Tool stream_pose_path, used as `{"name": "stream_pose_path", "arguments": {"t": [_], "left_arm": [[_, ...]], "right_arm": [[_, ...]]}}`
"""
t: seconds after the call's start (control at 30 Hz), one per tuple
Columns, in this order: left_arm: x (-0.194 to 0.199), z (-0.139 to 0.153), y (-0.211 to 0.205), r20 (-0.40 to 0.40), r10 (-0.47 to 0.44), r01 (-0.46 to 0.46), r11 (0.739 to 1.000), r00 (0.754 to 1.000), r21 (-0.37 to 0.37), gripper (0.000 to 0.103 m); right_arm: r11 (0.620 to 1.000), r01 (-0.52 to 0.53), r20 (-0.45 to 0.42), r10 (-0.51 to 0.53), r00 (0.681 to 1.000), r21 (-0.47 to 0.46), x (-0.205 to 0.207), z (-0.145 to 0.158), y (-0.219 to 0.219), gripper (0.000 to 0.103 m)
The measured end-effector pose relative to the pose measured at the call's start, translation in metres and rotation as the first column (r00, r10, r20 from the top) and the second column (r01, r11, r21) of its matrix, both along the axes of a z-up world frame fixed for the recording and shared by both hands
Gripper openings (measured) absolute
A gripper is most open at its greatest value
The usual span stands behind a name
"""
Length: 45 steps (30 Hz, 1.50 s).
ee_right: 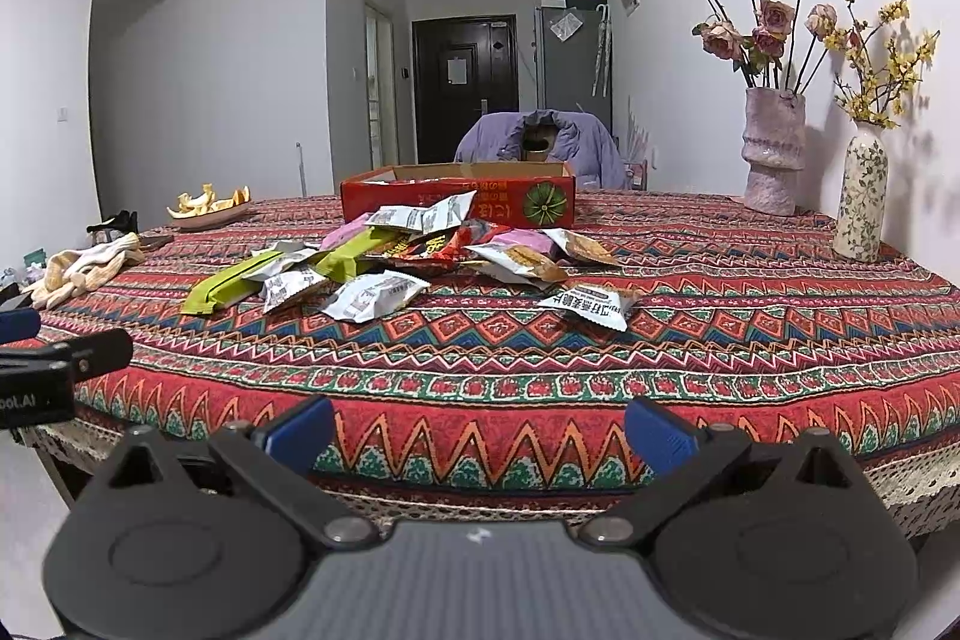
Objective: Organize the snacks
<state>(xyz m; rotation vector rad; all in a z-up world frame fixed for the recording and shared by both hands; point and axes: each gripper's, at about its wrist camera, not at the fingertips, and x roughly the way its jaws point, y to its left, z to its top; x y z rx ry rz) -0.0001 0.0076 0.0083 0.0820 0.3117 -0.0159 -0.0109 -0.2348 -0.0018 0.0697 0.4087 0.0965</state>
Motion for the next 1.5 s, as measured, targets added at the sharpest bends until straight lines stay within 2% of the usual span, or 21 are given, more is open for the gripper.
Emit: {"name": "stream_pose_path", "arguments": {"t": [0.43, 1.5], "left_arm": [[-0.0009, 0.0009, 0.001, -0.005, 0.005, -0.005, 1.0, 1.0, -0.012, 0.103], [-0.0003, 0.0006, 0.0003, -0.008, 0.002, -0.002, 1.0, 1.0, -0.015, 0.103]], "right_arm": [[0.999, 0.003, -0.001, -0.003, 1.0, 0.034, 0.0001, 0.0002, -0.0044, 0.103], [1.0, -0.012, 0.004, 0.012, 1.0, 0.021, -0.0014, 0.0017, -0.003, 0.103]]}}
